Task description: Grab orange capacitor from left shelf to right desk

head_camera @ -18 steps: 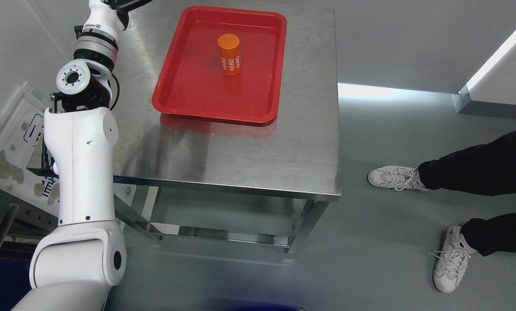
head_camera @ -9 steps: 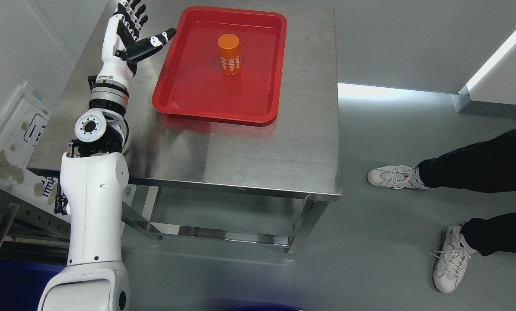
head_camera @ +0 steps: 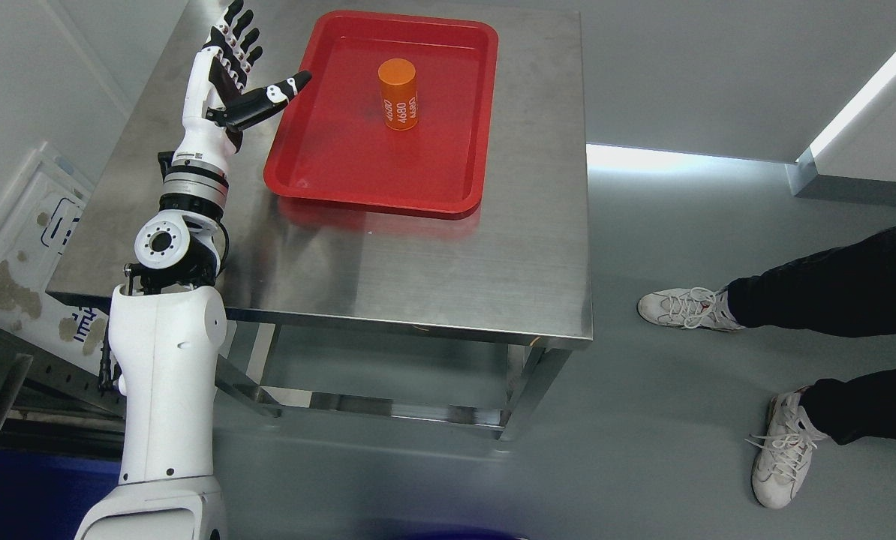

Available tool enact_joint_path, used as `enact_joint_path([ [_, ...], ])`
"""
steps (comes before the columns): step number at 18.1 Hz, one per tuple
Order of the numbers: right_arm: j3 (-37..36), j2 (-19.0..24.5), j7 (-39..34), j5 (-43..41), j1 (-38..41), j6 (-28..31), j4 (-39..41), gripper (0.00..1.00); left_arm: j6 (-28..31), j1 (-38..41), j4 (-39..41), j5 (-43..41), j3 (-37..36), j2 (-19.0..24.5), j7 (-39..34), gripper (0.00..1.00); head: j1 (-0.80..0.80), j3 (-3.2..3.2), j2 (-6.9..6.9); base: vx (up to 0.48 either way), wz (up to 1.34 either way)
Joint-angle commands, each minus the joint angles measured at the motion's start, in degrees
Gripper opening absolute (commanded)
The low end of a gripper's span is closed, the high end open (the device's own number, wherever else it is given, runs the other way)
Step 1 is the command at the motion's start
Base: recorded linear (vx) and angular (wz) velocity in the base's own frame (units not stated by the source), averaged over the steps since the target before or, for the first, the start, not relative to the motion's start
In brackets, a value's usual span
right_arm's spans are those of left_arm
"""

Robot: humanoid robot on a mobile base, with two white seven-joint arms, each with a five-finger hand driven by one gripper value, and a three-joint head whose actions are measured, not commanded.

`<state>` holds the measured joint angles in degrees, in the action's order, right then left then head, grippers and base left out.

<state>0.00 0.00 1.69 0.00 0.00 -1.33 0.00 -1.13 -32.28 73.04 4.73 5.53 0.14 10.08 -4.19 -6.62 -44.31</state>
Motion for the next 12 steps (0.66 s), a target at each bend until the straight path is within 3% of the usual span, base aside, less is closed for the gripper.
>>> enact_joint_path([
  [1, -0.7, -1.0, -0.02, 0.26, 1.14, -0.08, 1.0, 1.0, 0.07, 0.9, 2.46, 0.01, -0.61, 0.86, 0.11, 1.0, 0.0, 0.0, 0.0, 0.0, 0.0],
  [12, -0.7, -1.0, -0.02, 0.26, 1.14, -0.08, 1.0, 1.0, 0.07, 0.55, 2.46, 0.01, -0.26, 0.86, 0.2, 1.0, 0.0, 0.0, 0.0, 0.0, 0.0],
])
